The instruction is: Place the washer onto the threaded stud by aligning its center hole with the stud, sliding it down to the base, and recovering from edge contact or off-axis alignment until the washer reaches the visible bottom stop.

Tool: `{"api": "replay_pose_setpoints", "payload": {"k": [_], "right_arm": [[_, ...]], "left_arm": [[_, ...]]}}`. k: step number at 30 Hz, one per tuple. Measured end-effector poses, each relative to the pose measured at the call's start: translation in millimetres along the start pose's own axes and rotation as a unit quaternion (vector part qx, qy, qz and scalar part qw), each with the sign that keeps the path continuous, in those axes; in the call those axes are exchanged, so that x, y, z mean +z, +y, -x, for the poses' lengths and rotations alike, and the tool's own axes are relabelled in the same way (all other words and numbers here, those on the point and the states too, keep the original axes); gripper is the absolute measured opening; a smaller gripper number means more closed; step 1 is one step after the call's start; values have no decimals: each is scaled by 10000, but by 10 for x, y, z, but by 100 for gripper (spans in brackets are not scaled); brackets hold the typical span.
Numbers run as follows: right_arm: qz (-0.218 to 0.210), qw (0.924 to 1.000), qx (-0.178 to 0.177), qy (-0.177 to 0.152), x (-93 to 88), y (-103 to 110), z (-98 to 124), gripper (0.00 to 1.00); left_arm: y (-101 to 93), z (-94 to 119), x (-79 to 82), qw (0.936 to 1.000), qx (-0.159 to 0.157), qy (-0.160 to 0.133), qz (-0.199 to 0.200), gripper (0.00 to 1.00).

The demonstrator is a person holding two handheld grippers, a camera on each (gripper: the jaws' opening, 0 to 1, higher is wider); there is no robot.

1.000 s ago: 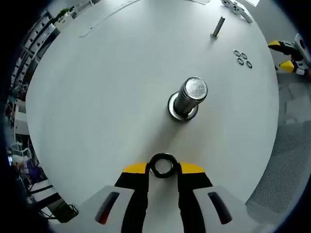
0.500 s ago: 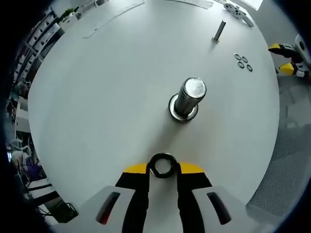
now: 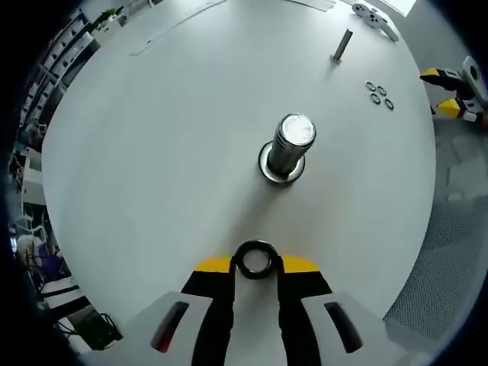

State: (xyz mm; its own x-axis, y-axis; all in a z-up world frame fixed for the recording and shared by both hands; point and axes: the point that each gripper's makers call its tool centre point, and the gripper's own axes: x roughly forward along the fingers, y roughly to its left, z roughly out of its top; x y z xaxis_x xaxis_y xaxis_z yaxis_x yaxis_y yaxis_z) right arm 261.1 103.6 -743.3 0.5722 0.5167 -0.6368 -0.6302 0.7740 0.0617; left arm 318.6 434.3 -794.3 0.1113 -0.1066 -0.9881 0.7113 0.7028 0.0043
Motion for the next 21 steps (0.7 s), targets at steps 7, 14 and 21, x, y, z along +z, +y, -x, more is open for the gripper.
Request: {"api": "replay_pose_setpoints", "payload": {"k": [7, 14, 21], "right_arm": [[10, 10000, 19, -11, 4, 8, 0, 42], [20, 10000, 25, 18, -7, 12, -2, 42], [32, 10000, 30, 28, -8, 18, 0, 42]], "left_arm": [[-35, 151, 79, 9998, 30, -165, -54, 18], [-15, 309, 220, 9988, 121, -315, -349, 18], [-26, 499, 421, 9976, 96, -632, -263, 19]]}}
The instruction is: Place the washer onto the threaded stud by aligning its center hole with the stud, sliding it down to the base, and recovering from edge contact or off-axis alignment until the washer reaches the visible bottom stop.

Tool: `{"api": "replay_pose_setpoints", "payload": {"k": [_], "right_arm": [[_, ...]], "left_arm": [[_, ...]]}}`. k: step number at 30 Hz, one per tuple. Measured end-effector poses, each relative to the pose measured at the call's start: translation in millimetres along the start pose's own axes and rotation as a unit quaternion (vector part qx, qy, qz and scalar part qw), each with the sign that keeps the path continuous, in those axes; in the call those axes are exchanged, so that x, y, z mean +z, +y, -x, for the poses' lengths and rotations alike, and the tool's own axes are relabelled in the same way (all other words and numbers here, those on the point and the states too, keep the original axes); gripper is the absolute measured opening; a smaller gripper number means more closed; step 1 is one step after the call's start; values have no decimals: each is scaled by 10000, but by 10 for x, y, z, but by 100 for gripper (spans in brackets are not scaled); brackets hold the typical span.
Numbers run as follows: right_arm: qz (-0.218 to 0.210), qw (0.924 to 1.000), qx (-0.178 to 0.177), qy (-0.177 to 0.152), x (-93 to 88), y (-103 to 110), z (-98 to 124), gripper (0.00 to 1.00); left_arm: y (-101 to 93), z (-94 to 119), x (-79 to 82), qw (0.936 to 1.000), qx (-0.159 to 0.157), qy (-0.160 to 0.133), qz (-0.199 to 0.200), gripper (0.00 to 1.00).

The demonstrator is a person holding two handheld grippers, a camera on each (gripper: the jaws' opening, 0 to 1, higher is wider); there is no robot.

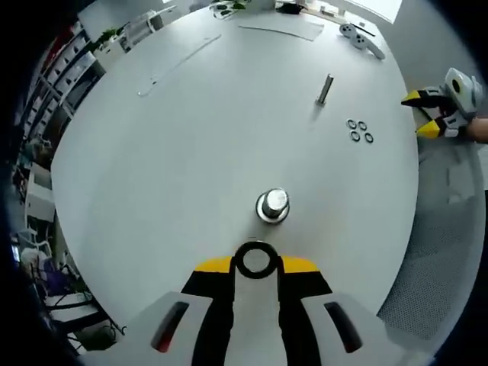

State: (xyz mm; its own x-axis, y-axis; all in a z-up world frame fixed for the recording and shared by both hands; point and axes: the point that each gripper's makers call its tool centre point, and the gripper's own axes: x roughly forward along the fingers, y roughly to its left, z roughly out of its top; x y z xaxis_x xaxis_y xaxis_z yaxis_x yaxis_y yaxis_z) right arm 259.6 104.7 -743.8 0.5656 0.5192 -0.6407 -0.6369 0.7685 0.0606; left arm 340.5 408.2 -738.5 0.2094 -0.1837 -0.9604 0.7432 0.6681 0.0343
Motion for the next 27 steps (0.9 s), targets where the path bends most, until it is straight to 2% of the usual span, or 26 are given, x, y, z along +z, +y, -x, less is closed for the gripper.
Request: {"api": "replay_pose_setpoints", "payload": {"k": [14, 27], "right_arm": [[-27, 10000, -8, -57, 17, -9, 0, 42], [-50, 9999, -29, -88, 27, -18, 8, 42]], "left_arm": [[-51, 140, 313, 9997, -33, -233, -110, 19], [-111, 45, 418, 9993, -108, -166, -316, 19]]}}
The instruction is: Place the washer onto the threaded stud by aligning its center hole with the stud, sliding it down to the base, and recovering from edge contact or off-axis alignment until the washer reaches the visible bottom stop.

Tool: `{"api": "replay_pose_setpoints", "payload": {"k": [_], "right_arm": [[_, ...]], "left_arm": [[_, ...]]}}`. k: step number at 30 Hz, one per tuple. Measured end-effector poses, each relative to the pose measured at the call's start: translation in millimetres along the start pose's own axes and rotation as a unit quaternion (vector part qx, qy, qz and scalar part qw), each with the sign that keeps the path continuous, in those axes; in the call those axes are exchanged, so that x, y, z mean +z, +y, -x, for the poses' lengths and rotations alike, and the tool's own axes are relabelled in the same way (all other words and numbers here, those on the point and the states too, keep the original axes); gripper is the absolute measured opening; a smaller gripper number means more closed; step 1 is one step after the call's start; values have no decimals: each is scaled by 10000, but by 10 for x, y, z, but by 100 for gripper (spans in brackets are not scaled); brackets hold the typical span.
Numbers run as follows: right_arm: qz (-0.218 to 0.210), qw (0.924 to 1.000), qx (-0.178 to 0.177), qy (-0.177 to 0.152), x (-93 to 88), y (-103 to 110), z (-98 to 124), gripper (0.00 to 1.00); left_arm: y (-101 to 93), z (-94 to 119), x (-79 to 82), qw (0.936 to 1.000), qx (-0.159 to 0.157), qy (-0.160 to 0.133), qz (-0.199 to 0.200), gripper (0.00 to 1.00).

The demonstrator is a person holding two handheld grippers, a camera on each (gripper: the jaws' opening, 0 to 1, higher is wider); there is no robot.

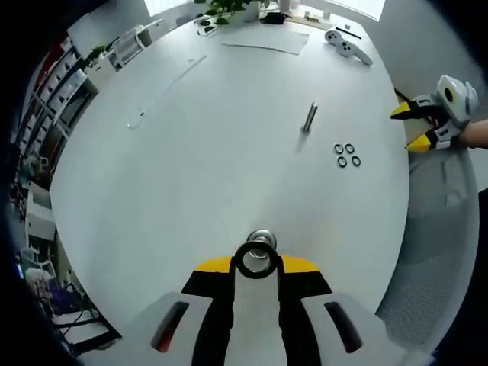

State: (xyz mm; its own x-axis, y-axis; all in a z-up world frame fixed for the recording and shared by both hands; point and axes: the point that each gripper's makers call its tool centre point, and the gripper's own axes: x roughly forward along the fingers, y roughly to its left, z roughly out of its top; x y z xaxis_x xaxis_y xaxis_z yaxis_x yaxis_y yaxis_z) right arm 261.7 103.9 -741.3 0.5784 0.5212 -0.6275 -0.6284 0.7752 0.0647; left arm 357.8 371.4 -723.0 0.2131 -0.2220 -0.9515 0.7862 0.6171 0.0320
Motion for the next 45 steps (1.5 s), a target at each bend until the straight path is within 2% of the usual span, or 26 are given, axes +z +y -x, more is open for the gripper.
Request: {"api": "replay_pose_setpoints", "payload": {"k": [18, 25, 45], "right_arm": [[1, 10000, -20, 8, -1, -7, 0, 42], [-4, 10000, -35, 11, -3, -13, 1, 42], [5, 9999, -91, 41, -17, -41, 1, 41]], "left_arm": [[-56, -138, 54, 9997, -153, 147, -150, 19], [-56, -241, 17, 9991, -184, 305, -215, 19], [-48, -536, -92, 9983, -172, 517, -187, 19]]}}
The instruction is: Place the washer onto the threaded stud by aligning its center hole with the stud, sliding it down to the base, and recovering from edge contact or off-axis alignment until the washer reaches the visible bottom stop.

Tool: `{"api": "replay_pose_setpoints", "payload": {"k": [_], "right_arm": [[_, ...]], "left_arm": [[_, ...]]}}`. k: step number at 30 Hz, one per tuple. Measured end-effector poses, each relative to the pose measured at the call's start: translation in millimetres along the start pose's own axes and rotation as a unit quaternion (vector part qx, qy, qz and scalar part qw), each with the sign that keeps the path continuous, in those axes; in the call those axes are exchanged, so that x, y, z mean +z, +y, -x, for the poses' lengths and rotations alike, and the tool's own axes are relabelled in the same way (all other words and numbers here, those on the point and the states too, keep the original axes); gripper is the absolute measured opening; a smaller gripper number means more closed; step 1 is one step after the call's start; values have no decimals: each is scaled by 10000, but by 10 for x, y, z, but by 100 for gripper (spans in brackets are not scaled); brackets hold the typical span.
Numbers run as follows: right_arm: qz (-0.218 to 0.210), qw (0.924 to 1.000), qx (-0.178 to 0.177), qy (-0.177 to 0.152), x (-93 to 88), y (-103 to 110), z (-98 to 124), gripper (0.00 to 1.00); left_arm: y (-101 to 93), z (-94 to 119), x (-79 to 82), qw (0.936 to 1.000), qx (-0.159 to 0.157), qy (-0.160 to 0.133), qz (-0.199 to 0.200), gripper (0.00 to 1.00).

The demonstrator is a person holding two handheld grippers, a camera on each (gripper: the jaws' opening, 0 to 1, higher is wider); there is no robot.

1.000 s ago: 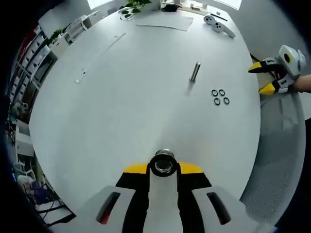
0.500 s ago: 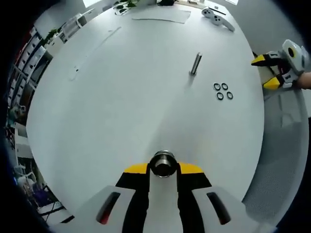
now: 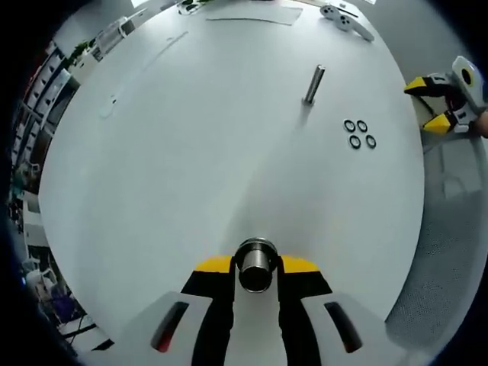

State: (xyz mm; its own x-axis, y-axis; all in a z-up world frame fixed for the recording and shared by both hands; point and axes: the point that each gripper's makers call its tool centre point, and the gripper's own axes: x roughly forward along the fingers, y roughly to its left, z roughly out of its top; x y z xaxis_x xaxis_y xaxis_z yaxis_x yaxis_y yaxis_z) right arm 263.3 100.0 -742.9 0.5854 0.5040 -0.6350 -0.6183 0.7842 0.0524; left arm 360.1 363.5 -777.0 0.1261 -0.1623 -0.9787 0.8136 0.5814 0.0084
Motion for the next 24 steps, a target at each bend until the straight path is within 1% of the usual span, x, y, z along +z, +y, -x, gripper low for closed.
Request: {"api": "replay_pose_setpoints", "payload": {"k": [7, 13, 18, 22, 24], "right_arm": [[-1, 10000, -15, -17, 4, -7, 2, 41], [0, 10000, -8, -15, 4, -6, 3, 40], [-14, 10000, 18, -10, 5, 5, 4, 39], [-12, 10000, 34, -16, 6, 12, 6, 39], [-8, 10000, 37, -26, 8, 11, 5, 39]], "left_arm": [[-4, -34, -6, 10000, 53, 7, -59, 19], [-14, -35, 13, 10000, 73, -23, -4, 19], [-27, -40, 5, 9998, 93, -151, -26, 21], [-8, -51, -1, 9994, 239, -220, 104, 23], [2, -31, 39, 9986, 309, -377, 204, 26]]}}
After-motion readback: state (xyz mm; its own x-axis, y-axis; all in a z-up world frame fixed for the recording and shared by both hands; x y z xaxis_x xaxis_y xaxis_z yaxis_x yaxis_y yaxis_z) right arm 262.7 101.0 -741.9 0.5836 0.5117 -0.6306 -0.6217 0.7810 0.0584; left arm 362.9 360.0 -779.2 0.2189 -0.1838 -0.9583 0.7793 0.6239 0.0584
